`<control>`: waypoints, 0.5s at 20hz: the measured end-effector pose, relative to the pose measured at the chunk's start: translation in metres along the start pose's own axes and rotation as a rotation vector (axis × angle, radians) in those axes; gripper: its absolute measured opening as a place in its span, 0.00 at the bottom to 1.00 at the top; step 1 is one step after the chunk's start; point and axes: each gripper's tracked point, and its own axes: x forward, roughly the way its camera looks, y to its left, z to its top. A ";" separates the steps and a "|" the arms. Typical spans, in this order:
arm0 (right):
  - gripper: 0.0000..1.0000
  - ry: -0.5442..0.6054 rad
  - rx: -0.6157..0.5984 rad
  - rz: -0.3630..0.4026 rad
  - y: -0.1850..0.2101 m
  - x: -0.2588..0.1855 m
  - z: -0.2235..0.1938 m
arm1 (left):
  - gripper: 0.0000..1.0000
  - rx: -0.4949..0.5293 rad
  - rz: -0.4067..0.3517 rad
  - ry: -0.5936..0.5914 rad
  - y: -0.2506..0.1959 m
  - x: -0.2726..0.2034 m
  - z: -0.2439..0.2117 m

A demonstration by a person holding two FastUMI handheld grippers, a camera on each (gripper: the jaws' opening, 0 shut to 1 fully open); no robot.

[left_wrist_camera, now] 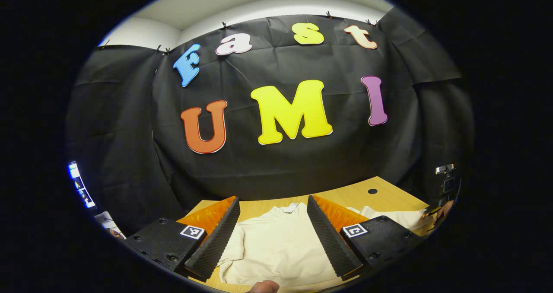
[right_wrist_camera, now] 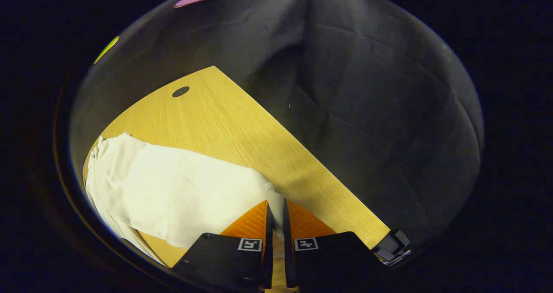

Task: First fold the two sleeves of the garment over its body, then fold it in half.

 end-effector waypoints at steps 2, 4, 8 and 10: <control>0.12 -0.005 -0.004 -0.025 0.003 -0.004 0.003 | 0.99 -0.002 0.001 0.012 0.013 0.001 -0.007; 0.12 -0.040 -0.018 -0.006 0.011 -0.010 0.012 | 1.00 -0.014 0.001 0.026 0.026 0.001 -0.015; 0.12 -0.092 -0.060 0.006 0.028 -0.042 0.030 | 1.00 -0.041 0.011 0.041 0.055 0.000 -0.027; 0.12 -0.133 -0.107 -0.009 0.037 -0.065 0.047 | 0.99 -0.052 0.016 0.028 0.070 0.000 -0.029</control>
